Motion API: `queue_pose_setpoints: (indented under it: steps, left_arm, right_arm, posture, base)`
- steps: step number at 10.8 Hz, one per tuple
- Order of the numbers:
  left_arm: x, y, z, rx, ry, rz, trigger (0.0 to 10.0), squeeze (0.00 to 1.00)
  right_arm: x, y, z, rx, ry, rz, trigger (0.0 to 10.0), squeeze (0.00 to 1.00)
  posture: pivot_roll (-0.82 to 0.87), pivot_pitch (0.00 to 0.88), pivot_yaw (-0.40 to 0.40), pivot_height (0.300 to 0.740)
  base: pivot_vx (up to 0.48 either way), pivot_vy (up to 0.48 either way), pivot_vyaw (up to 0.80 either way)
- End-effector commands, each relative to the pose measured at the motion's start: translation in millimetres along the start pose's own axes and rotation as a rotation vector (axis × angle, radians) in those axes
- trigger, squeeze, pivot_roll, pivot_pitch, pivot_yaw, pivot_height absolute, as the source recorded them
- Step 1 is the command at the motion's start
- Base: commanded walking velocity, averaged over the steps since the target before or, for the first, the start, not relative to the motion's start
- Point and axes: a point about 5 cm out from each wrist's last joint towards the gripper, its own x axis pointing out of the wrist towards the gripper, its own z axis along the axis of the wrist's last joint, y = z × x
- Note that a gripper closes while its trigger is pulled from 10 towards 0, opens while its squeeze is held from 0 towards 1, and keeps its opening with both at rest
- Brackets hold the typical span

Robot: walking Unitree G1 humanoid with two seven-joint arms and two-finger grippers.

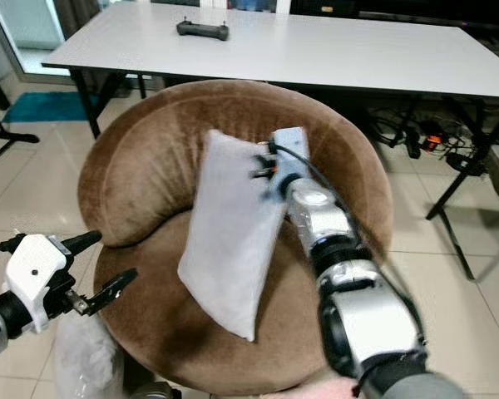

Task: Move the pillow to the sofa from floor

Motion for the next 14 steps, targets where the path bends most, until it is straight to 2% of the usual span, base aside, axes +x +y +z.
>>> queue_pose_setpoints:
  steps: [1, 3, 4, 5, 6, 7, 8, 9, 11, 12, 13, 14]
  left_arm:
    - [-2.1, 0.0, 4, 0.014, 0.000, -0.002, 10.0, 0.00]
    - [-2.0, -0.4, 4, 0.017, -0.001, 0.002, 10.0, 0.00]
    - [-0.8, 2.0, 5, 0.025, -0.019, 0.040, 10.0, 0.00]
    - [4.6, 10.3, 7, 0.032, -0.048, 0.163, 10.0, 0.00]
    - [8.4, 17.0, 6, 0.005, -0.049, 0.278, 10.0, 0.00]
    - [11.9, 17.0, 3, 0.022, -0.035, 0.344, 10.0, 0.00]
    - [13.4, 15.8, -1, 0.035, -0.013, 0.380, 10.0, 0.00]
    - [14.5, 16.9, -10, 0.039, 0.011, 0.463, 10.0, 0.00]
    - [16.5, 18.0, -12, 0.032, -0.005, 0.517, 10.0, 0.00]
    - [18.2, 17.2, -11, 0.031, -0.016, 0.513, 10.0, 0.00]
    - [22.3, 14.3, -9, 0.052, -0.042, 0.482, 10.0, 0.00]
    - [23.5, 13.3, -9, 0.054, -0.051, 0.473, 10.0, 0.00]
  right_arm:
    - [1.2, -9.7, 14, -0.041, -0.047, -0.039, 10.0, 1.00]
    - [-0.9, -29.4, 24, -0.061, -0.095, -0.138, 10.0, 1.00]
    - [-4.0, -42.9, 36, -0.071, -0.169, -0.205, 10.0, 1.00]
    - [-7.1, -49.7, 42, 0.010, -0.228, -0.197, 10.0, 1.00]
    - [-9.6, -50.6, 41, 0.052, -0.264, -0.179, 10.0, 1.00]
    - [-13.2, -44.3, 25, 0.120, -0.257, -0.136, 10.0, 1.00]
    - [-19.7, -38.0, 13, 0.160, -0.262, -0.125, 10.0, 0.00]
    - [-39.5, -22.8, -14, 0.209, -0.215, -0.151, 10.0, 0.00]
    - [-76.7, -0.5, -38, 0.303, -0.175, -0.177, 10.0, 0.00]
    - [-90.0, 2.5, -49, 0.296, -0.146, -0.193, 10.0, 0.00]
    - [-113.4, 1.9, -74, 0.212, -0.050, -0.234, 10.0, 0.00]
    - [-123.2, 3.1, -78, 0.192, -0.021, -0.229, 10.0, 0.00]
  posture:
    - [0.18, 0.000, -0.047, 0.740]
    - [0.18, 0.000, -0.050, 0.740]
    - [0.18, 0.000, -0.051, 0.740]
    - [0.17, 0.000, -0.051, 0.740]
    - [0.17, 0.000, -0.052, 0.740]
    - [0.15, 0.000, -0.055, 0.740]
    - [0.15, 0.000, -0.055, 0.740]
    - [0.13, 0.000, -0.060, 0.740]
    - [0.12, 0.000, -0.069, 0.740]
    - [0.12, 0.000, -0.061, 0.740]
    - [0.11, 0.000, -0.045, 0.740]
    - [0.11, 0.000, -0.045, 0.740]
  base:
    - [0.000, 0.000, 0.00]
    - [0.000, 0.000, 0.00]
    - [0.000, 0.000, 0.00]
    - [0.000, 0.000, 0.00]
    - [0.000, 0.000, 0.00]
    - [0.000, 0.000, 0.00]
    - [0.000, 0.000, 0.00]
    - [0.000, 0.000, 0.00]
    - [0.000, 0.000, 0.00]
    - [0.000, 0.000, 0.00]
    - [0.000, 0.000, 0.00]
    - [0.000, 0.000, 0.00]
